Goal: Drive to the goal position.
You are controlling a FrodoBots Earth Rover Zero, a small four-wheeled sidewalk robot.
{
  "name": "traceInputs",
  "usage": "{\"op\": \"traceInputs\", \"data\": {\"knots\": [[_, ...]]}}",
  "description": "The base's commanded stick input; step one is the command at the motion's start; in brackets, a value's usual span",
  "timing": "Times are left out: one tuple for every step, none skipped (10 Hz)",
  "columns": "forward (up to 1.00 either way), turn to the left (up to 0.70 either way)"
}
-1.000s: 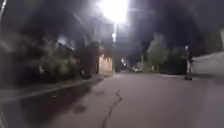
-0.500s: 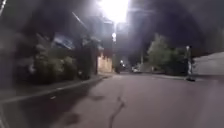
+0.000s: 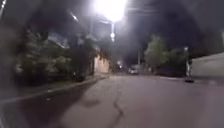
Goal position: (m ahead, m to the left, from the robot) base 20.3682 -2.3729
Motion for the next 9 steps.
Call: {"op": "traceInputs", "data": {"knots": [[0.70,0.00],[0.70,0.00],[0.70,0.00],[0.70,0.00],[0.70,0.00],[0.70,0.00],[0.70,0.00],[0.70,0.00],[0.70,0.00]]}}
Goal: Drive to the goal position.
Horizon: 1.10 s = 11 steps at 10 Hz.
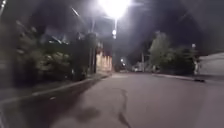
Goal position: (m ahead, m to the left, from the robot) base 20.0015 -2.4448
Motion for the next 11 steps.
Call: {"op": "traceInputs", "data": {"knots": [[0.70,-0.13],[0.70,-0.29],[0.70,-0.35],[0.70,-0.35],[0.70,-0.35],[0.70,-0.31],[0.70,0.00],[0.70,0.00],[0.70,0.00],[0.70,0.00],[0.70,0.00]]}}
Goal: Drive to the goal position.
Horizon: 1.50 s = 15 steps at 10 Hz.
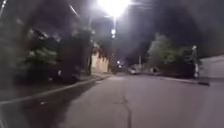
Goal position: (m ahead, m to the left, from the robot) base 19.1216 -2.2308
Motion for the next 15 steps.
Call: {"op": "traceInputs", "data": {"knots": [[0.70,0.00],[0.70,0.00],[0.70,-0.06],[0.70,-0.16],[0.70,-0.35],[0.70,-0.35],[0.70,-0.35],[0.70,-0.35],[0.70,-0.35],[0.70,-0.35],[0.70,-0.35],[0.70,-0.35],[0.70,-0.35],[0.70,-0.26],[0.70,-0.09]]}}
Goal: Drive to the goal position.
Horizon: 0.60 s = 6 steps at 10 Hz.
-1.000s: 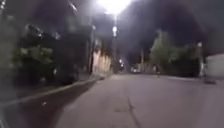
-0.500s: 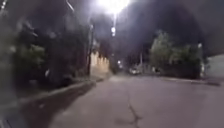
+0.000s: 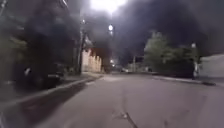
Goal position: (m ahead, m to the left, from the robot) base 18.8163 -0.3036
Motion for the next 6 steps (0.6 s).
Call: {"op": "traceInputs", "data": {"knots": [[0.70,0.00],[0.70,0.00],[0.70,0.00],[0.70,0.00],[0.70,0.00],[0.70,0.00]]}}
